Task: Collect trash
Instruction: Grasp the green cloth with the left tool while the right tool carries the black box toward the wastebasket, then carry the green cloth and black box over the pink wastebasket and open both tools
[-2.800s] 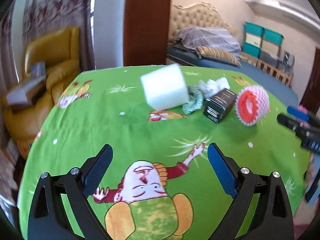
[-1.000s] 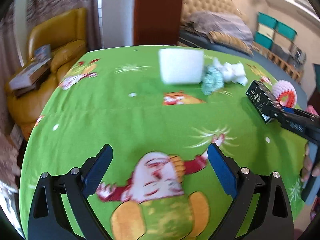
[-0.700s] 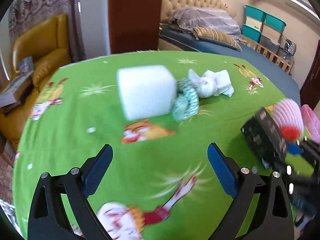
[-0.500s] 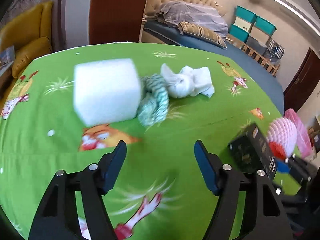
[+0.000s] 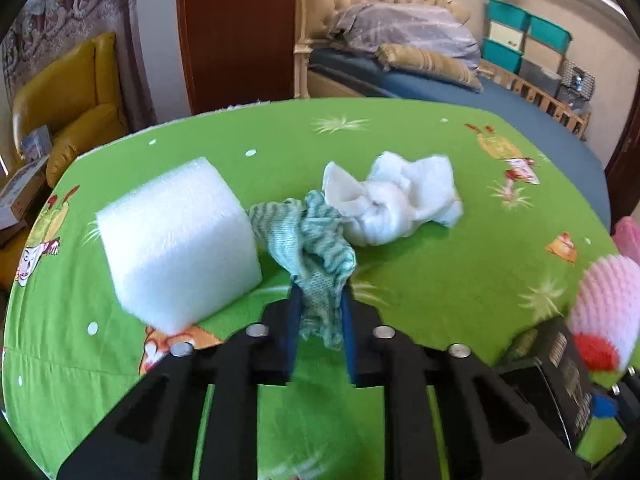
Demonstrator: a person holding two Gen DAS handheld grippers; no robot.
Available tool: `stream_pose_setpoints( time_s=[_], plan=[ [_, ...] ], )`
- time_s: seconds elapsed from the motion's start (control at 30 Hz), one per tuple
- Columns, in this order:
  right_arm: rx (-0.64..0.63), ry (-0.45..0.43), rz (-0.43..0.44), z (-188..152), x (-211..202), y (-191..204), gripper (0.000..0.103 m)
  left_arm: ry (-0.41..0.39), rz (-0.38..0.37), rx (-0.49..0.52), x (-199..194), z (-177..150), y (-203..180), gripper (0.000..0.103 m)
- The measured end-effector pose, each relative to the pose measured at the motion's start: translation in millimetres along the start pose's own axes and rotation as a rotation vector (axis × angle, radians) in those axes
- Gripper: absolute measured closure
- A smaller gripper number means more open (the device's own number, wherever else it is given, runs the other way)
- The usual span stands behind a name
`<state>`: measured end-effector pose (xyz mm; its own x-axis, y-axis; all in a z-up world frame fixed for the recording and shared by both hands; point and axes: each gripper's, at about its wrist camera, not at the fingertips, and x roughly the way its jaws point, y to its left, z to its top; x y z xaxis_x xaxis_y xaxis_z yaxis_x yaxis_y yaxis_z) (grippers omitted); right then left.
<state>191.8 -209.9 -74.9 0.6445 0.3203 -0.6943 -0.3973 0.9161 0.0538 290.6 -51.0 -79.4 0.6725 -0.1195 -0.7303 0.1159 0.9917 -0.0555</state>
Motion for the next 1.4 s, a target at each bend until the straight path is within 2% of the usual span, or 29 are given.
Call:
stream_pose_setpoints(
  time_s=[0.13, 0.37, 0.4, 0.47, 0.5, 0.53, 0.57, 0.7, 0.87, 1.03, 1.07, 1.1, 1.13, 1.2, 1.3, 1.4],
  plan=[
    [-0.016, -0.002, -0.005, -0.2, -1.1, 5.0, 0.065, -0.053, -0.015, 0.022, -38.6, -27.6, 4.0, 0.092],
    [-0.033, 0.008, -0.006, 0.0, 1.8, 8.4, 0.064, 0.017, -0.088, -0.007, -77.5, -87.8, 33.7, 0.092],
    [-0.033, 0.012, -0.006, -0.3, 2.7, 8.6, 0.064, 0.015, -0.097, -0.011, -80.9, -92.5, 36.9, 0.088],
    [-0.036, 0.026, -0.008, -0.9, 5.6, 9.2, 0.064, 0.019, -0.083, -0.017, -82.5, -95.2, 41.4, 0.069],
    [-0.04, 0.032, -0.008, -1.7, 6.7, 9.9, 0.064, 0.013, -0.075, -0.027, -82.1, -94.5, 42.5, 0.046],
    [-0.042, 0.034, -0.011, -1.5, 7.3, 10.3, 0.064, 0.004, -0.074, -0.044, -82.7, -93.8, 44.8, 0.031],
    [-0.044, 0.035, -0.013, -1.2, 7.5, 11.0, 0.064, -0.007, -0.08, -0.065, -83.8, -92.1, 47.2, 0.03],
    [-0.038, 0.043, -0.012, -0.5, 9.4, 11.5, 0.057, -0.011, -0.106, -0.085, -80.2, -84.2, 48.0, 0.03],
    [-0.038, 0.036, -0.011, -0.1, 8.2, 11.9, 0.057, -0.011, -0.131, -0.095, -69.6, -74.0, 37.9, 0.031],
    [-0.038, 0.029, -0.013, -1.2, 5.9, 11.0, 0.057, 0.011, -0.158, -0.109, -58.7, -70.2, 31.6, 0.051],
    [-0.04, 0.027, -0.013, -1.3, 5.5, 11.2, 0.065, 0.012, -0.163, -0.096, -58.8, -70.4, 28.6, 0.057],
    [-0.045, 0.024, -0.012, -1.9, 4.5, 12.5, 0.065, 0.009, -0.177, -0.077, -59.5, -70.6, 24.8, 0.071],
    [-0.051, 0.019, -0.013, -2.3, 3.5, 13.4, 0.065, 0.0, -0.182, -0.06, -61.6, -71.0, 21.3, 0.08],
    [-0.073, -0.003, -0.014, -3.5, -1.0, 18.5, 0.065, -0.044, -0.14, -0.029, -70.4, -71.7, 14.2, 0.085],
    [-0.105, -0.036, -0.02, -4.5, -7.7, 26.5, 0.065, -0.109, -0.117, -0.028, -86.3, -75.6, 12.6, 0.086],
    [-0.113, -0.056, -0.012, -5.6, -12.0, 28.3, 0.065, -0.095, -0.141, -0.044, -92.2, -85.3, 15.2, 0.086]
  ],
)
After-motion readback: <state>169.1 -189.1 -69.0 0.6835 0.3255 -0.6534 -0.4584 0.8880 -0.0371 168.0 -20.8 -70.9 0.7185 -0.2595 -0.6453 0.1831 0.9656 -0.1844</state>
